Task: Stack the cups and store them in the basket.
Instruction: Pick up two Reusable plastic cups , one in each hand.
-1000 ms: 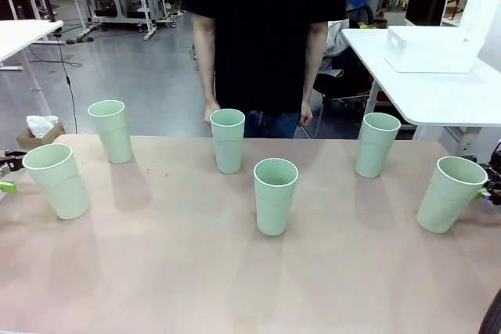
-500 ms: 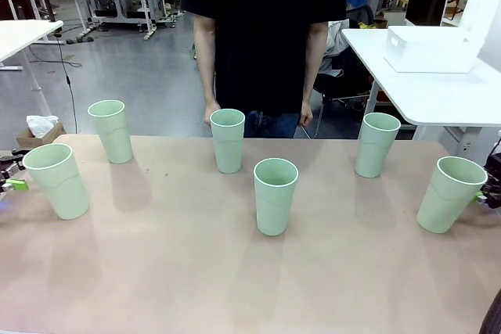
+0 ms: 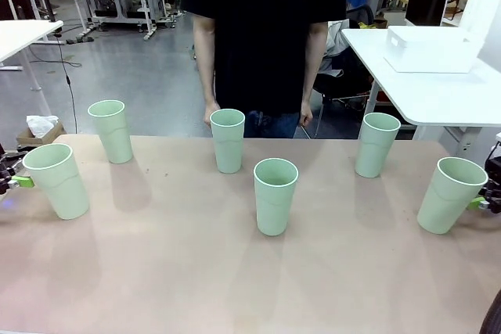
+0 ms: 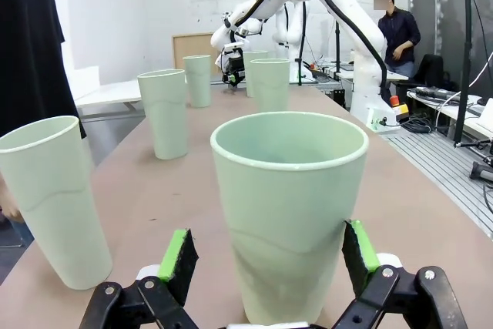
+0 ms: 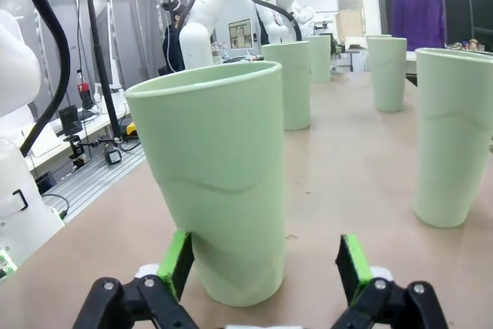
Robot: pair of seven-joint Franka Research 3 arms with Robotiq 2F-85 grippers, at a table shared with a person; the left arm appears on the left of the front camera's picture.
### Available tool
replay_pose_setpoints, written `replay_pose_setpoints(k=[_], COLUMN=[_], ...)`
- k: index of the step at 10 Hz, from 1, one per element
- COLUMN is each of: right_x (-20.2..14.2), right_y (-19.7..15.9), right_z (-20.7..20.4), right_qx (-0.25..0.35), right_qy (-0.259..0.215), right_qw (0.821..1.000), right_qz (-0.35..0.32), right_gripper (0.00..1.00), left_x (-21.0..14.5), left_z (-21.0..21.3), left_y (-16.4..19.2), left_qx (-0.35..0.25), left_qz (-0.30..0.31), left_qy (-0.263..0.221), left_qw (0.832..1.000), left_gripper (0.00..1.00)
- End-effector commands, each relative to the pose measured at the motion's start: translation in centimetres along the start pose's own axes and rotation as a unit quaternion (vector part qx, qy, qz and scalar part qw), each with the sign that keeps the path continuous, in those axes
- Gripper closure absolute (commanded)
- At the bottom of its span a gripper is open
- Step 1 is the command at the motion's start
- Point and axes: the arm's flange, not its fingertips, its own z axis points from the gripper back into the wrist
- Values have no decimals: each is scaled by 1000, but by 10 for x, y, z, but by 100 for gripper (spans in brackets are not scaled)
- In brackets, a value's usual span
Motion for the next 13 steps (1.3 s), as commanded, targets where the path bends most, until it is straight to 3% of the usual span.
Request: replay_pose_setpoints(k=[1, 13], right_x=[9, 6], right_y=[6, 19], right_z=[-3, -37], right_qx=[16, 18], right_qy=[5, -39], right_qw=[1000, 999], right_qz=[-5, 24], right_gripper=[0, 0], left_x=[-6, -19], left_z=[-5, -35], left_y=[-14, -20], left_qx=[1, -29], left_qz=[-21, -24], left_qy=[-1, -17], left_qw=[1000, 999], left_gripper=[0, 0])
